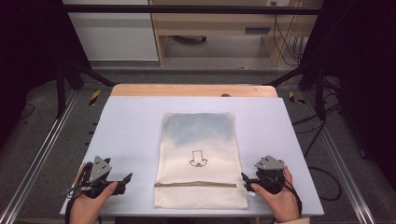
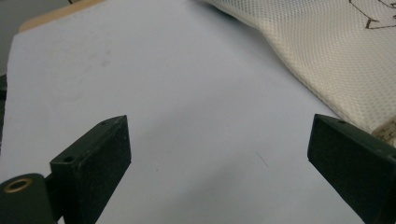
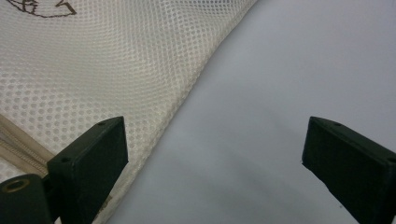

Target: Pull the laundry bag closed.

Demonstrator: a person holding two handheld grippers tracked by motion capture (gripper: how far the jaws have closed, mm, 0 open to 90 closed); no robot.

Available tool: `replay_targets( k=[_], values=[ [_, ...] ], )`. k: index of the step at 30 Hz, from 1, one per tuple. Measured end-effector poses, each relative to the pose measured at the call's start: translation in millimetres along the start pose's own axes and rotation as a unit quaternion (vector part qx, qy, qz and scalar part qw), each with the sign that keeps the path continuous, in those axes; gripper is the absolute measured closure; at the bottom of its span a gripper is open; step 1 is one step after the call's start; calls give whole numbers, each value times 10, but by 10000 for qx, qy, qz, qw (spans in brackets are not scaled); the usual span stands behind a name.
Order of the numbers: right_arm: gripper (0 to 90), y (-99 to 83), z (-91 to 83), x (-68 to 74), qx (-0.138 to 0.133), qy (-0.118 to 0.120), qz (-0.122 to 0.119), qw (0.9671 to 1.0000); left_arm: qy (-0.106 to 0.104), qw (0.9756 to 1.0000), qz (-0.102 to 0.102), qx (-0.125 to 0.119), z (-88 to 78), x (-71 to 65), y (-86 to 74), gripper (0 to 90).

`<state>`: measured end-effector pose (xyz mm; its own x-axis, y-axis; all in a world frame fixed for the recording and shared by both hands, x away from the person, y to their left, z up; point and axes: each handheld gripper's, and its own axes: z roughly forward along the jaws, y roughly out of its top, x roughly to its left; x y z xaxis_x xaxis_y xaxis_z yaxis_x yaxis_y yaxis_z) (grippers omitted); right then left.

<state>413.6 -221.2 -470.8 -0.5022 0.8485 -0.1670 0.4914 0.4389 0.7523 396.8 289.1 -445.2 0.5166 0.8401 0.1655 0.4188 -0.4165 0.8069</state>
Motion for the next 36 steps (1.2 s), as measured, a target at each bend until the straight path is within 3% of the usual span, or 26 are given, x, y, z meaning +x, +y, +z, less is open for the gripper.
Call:
replay_targets(
  k=[2, 4, 9, 16, 23, 24, 31, 32, 34, 36],
  values=[
    [73, 4, -1, 7, -10, 20, 1, 10000, 51, 10000, 24, -5, 18, 9, 8, 57],
    [79, 27, -16, 39, -62, 104, -21, 9999, 86, 9998, -153, 9, 77, 67, -7, 53],
    [86, 68, -26, 97, -17, 231, -74, 9997, 99, 9995, -248, 176, 119, 117, -39, 54],
    [134, 263, -8, 289, 195, 730, -499, 9959, 105, 9994, -226, 260, 139, 67, -50, 57],
    [165, 507, -8, 446, 261, 945, -799, 9920, 108, 9993, -204, 285, 139, 57, -55, 56],
    [172, 578, 14, 494, 334, 995, -948, 9900, 143, 9993, -216, 253, 138, 64, -58, 56],
    [185, 798, 37, 660, 415, 1175, -1254, 9842, 160, 9994, -210, 218, 136, 65, -59, 54],
    [183, 868, 42, 725, 474, 1256, -1376, 9813, 153, 9994, -208, 233, 138, 64, -60, 54],
    [183, 901, 45, 760, 521, 1257, -1457, 9799, 156, 9994, -207, 240, 138, 65, -60, 54],
    [183, 976, 71, 852, 583, 1272, -1717, 9752, 147, 9994, -207, 238, 133, 66, -60, 61]
  ],
)
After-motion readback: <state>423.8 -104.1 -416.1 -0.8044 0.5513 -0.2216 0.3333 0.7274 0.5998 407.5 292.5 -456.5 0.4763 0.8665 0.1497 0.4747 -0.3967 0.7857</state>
